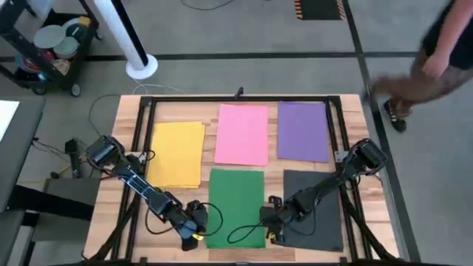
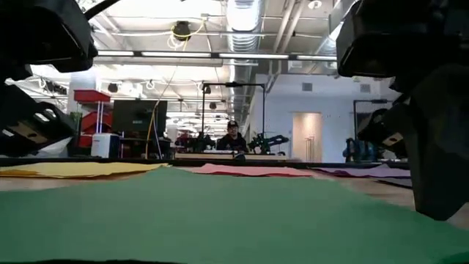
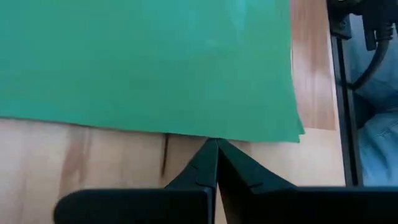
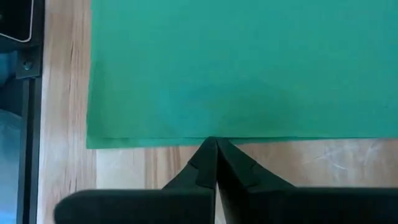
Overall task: Organize paper
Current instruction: Adjust the stacked papers on the table
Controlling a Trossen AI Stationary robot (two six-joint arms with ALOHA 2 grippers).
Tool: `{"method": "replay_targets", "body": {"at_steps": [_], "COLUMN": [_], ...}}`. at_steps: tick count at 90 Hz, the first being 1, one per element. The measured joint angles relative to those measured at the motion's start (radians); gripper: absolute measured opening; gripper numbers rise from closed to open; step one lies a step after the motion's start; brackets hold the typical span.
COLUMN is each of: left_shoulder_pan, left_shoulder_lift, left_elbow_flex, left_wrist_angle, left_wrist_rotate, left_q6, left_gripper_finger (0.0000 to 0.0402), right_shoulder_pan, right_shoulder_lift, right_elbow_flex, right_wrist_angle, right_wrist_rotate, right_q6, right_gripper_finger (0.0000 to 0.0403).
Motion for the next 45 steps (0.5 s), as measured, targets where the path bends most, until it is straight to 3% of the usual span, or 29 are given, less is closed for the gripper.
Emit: {"method": "replay_targets", "body": {"at_steps": [45], "left_shoulder_pan": [-0.014], "left_shoulder_lift": [-0.002], "left_elbow_flex": [0.0], "left_wrist_angle": [-0.001], "left_wrist_rotate": [-0.014], "left_q6": [-0.01], "left_gripper_finger": [0.0], "right_shoulder_pan": [0.039], "right_shoulder_lift": [-0.006], "right_elbow_flex": [-0.001], "right_wrist_angle": [-0.013], "right_wrist_rotate": [-0.018], "right_q6": [0.074], "right_gripper_finger": [0.0]}}
